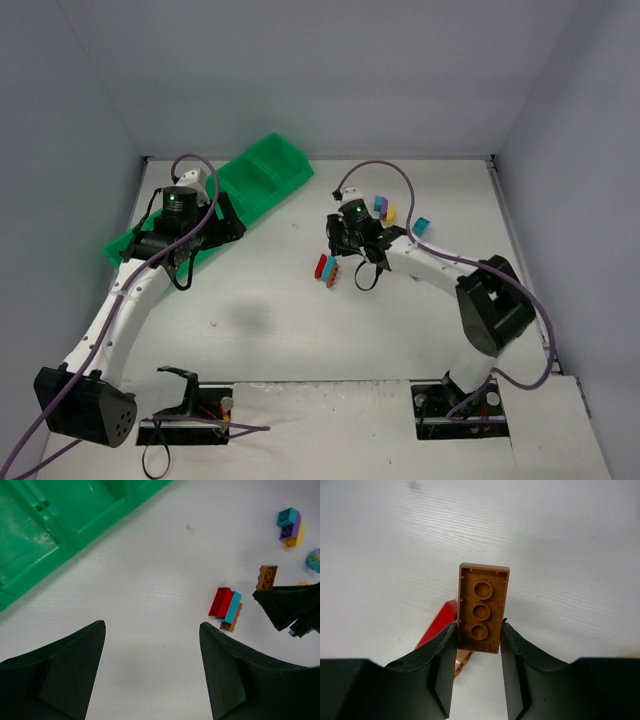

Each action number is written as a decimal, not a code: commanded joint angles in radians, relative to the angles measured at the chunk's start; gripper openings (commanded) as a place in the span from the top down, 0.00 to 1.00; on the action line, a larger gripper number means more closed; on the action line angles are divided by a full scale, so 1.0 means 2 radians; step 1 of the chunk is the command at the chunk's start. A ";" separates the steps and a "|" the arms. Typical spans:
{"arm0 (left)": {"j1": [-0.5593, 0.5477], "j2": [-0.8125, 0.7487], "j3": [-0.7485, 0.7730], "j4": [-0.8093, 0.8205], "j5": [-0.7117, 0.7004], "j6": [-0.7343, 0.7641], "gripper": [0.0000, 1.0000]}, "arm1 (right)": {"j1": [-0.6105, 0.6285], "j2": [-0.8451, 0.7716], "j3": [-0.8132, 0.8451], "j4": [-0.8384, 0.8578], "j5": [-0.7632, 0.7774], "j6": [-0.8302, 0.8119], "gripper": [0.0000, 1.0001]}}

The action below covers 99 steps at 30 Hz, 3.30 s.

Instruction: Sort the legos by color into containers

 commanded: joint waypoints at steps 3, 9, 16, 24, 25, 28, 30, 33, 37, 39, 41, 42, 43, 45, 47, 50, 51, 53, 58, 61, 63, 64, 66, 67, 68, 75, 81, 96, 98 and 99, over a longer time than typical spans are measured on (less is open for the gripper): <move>-0.007 0.006 0.010 0.083 0.099 -0.022 0.30 | -0.005 -0.107 -0.036 0.150 -0.158 -0.105 1.00; -0.028 0.020 0.007 0.136 0.162 -0.047 0.30 | 0.004 -0.124 -0.037 0.180 -0.242 -0.120 1.00; -0.079 0.043 0.013 0.183 0.156 -0.062 0.30 | 0.019 -0.126 -0.022 0.180 -0.270 -0.126 1.00; -0.102 0.094 0.032 0.199 0.152 -0.066 0.31 | 0.029 -0.129 -0.017 0.177 -0.275 -0.124 1.00; -0.102 0.097 0.033 0.199 0.149 -0.066 0.31 | 0.030 -0.129 -0.018 0.177 -0.275 -0.123 1.00; -0.105 0.109 0.037 0.205 0.149 -0.067 0.36 | 0.031 -0.133 -0.018 0.177 -0.275 -0.121 1.00; -0.106 0.115 0.037 0.212 0.150 -0.070 0.44 | 0.034 -0.134 -0.018 0.177 -0.275 -0.122 0.99; -0.106 0.119 0.033 0.227 0.152 -0.077 0.65 | 0.035 -0.135 -0.021 0.177 -0.273 -0.120 0.98; -0.106 0.122 0.026 0.239 0.155 -0.076 0.91 | 0.036 -0.137 -0.025 0.177 -0.264 -0.111 0.84; -0.105 0.120 0.022 0.238 0.150 -0.073 0.97 | 0.035 -0.137 -0.028 0.175 -0.255 -0.109 0.72; -0.105 0.116 0.018 0.236 0.144 -0.065 0.98 | 0.035 -0.136 -0.028 0.171 -0.244 -0.104 0.45; -0.104 0.114 0.016 0.231 0.131 -0.059 0.97 | 0.035 -0.135 -0.027 0.161 -0.236 -0.100 0.39; -0.101 0.112 0.017 0.217 0.122 -0.047 0.97 | 0.035 -0.135 -0.027 0.157 -0.219 -0.098 0.30; -0.096 0.103 0.018 0.203 0.088 -0.032 0.97 | 0.032 -0.137 -0.028 0.141 -0.196 -0.087 0.24; -0.079 0.095 0.023 0.173 0.059 -0.010 0.98 | 0.032 -0.139 -0.028 0.127 -0.142 -0.078 0.19; -0.043 0.087 0.030 0.134 -0.004 0.005 0.97 | 0.028 -0.145 -0.034 0.089 -0.056 -0.057 0.19; -0.033 0.086 0.032 0.118 -0.037 0.007 0.97 | 0.024 -0.146 -0.038 0.078 -0.028 -0.036 0.19; -0.001 0.084 0.036 0.096 -0.076 0.010 0.97 | 0.016 -0.153 -0.040 0.039 0.040 0.013 0.21; 0.066 0.097 0.042 0.080 -0.163 0.005 0.97 | -0.029 -0.178 -0.073 -0.030 0.107 0.096 0.20; 0.100 0.118 0.045 0.085 -0.183 0.008 0.96 | -0.056 -0.198 -0.096 -0.069 0.122 0.139 0.21; 0.122 0.132 0.057 0.086 -0.191 0.011 0.95 | -0.065 -0.211 -0.105 -0.086 0.141 0.156 0.22; 0.126 0.146 0.061 0.087 -0.200 0.013 0.93 | -0.069 -0.214 -0.111 -0.102 0.149 0.172 0.22; 0.140 0.158 0.076 0.085 -0.202 0.010 0.90 | -0.073 -0.217 -0.115 -0.116 0.162 0.185 0.24; 0.142 0.168 0.081 0.087 -0.201 0.010 0.87 | -0.075 -0.214 -0.116 -0.122 0.163 0.191 0.24; 0.144 0.172 0.083 0.088 -0.202 0.010 0.79 | -0.078 -0.211 -0.116 -0.133 0.162 0.203 0.24; 0.145 0.192 0.104 0.088 -0.203 0.013 0.51 | -0.101 -0.152 -0.101 -0.163 0.133 0.268 0.29; 0.145 0.184 0.112 0.076 -0.192 0.013 0.45 | -0.110 -0.116 -0.089 -0.168 0.125 0.316 0.30; 0.018 0.069 0.057 0.000 -0.101 -0.003 0.45 | -0.138 -0.021 -0.018 -0.181 0.134 0.388 0.34; 0.008 0.058 0.050 -0.006 -0.095 -0.005 0.45 | -0.142 -0.005 -0.015 -0.183 0.127 0.392 0.35; 0.004 0.049 0.048 -0.008 -0.088 -0.005 0.45 | -0.147 -0.001 -0.014 -0.182 0.123 0.393 0.35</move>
